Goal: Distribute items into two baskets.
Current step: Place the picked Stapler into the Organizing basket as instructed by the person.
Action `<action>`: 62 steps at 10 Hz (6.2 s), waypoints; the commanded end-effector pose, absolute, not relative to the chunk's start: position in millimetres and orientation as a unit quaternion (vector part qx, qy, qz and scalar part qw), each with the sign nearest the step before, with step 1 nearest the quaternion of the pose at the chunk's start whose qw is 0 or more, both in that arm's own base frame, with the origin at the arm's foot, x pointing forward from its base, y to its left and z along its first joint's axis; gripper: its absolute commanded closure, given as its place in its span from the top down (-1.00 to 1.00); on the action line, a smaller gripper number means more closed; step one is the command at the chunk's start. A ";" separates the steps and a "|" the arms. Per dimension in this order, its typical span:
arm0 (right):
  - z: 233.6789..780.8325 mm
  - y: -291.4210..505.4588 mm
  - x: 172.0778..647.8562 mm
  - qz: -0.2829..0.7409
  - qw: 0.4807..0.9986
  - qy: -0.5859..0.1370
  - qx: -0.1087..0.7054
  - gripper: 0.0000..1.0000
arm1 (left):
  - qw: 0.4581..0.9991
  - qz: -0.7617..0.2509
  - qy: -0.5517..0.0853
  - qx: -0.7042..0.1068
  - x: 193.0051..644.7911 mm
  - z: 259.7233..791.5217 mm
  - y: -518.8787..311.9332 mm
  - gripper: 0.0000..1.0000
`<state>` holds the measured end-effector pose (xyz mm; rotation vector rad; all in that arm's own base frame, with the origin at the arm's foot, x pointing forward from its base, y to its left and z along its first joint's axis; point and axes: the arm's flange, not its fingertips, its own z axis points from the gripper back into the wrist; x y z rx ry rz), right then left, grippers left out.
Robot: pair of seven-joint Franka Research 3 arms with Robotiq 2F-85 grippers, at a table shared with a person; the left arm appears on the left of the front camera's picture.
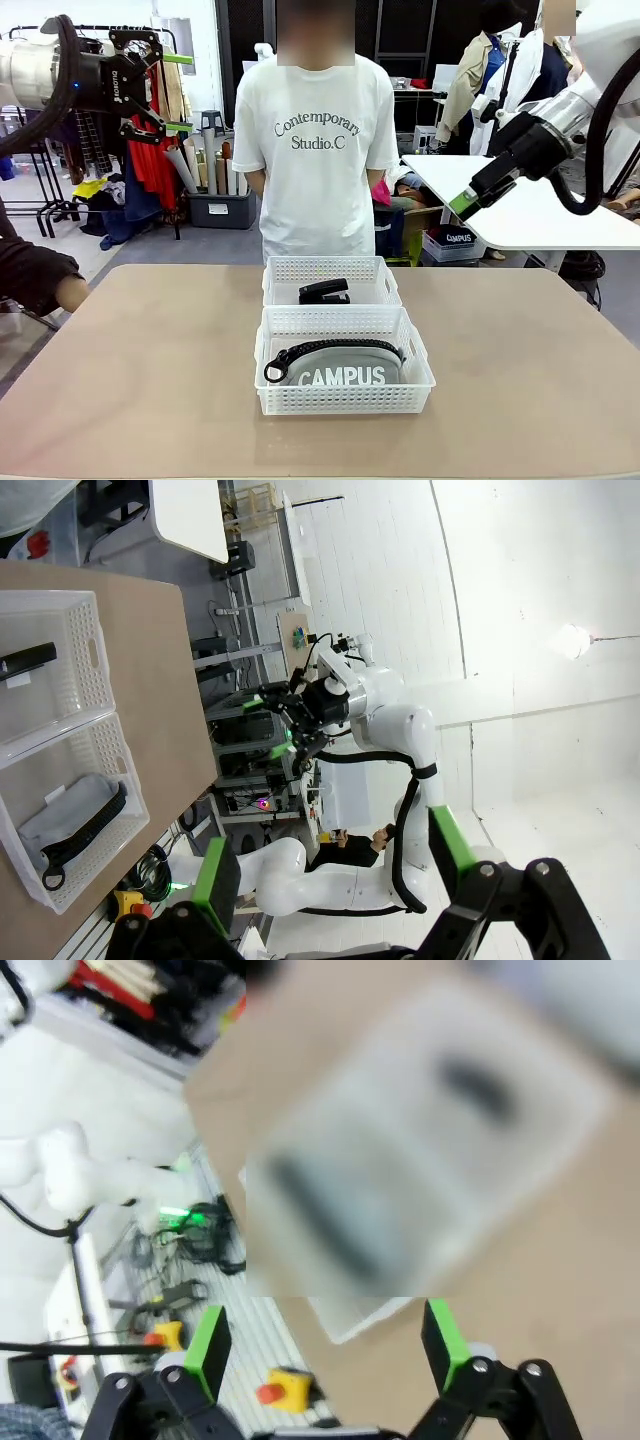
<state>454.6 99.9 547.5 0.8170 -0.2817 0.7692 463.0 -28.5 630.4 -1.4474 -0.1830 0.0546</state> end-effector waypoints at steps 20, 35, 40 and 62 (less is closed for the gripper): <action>623.5 3.9 525.6 0.071 0.729 -0.026 0.681 1.00 | 0.744 0.023 -0.084 -0.663 460.7 632.0 -29.1 1.00; 623.5 3.9 525.6 0.071 0.729 -0.026 0.681 1.00 | 0.744 0.023 -0.084 -0.663 460.7 632.0 -29.1 1.00; 623.5 3.9 525.6 0.071 0.729 -0.026 0.681 1.00 | 0.744 0.023 -0.084 -0.663 460.7 632.0 -29.1 1.00; 623.5 3.9 525.6 0.071 0.729 -0.026 0.681 1.00 | 0.744 0.023 -0.084 -0.663 460.7 632.0 -29.1 1.00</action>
